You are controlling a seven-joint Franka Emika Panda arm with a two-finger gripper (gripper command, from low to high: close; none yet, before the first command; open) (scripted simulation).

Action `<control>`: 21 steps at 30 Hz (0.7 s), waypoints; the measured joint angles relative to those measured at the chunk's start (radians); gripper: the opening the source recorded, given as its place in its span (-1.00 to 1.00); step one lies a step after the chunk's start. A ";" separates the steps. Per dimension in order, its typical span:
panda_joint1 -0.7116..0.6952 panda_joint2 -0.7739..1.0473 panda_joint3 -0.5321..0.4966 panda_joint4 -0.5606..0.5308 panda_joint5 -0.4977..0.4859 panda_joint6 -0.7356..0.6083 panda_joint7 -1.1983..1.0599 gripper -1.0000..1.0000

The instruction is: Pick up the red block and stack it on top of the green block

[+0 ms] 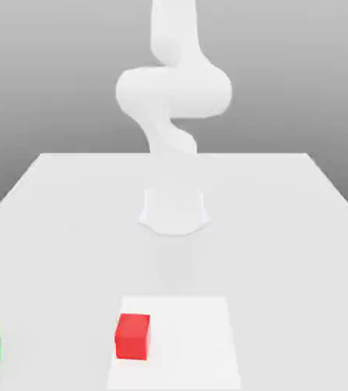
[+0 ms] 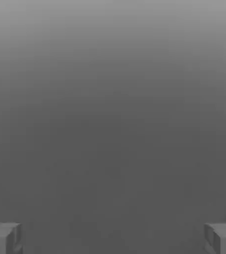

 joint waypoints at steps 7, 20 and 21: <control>-0.003 0.260 -0.040 -0.098 0.007 0.127 -0.030 0.00; -0.038 0.731 -0.088 -0.275 0.027 0.358 -0.091 0.00; -0.041 0.767 -0.089 -0.288 0.027 0.376 -0.095 0.00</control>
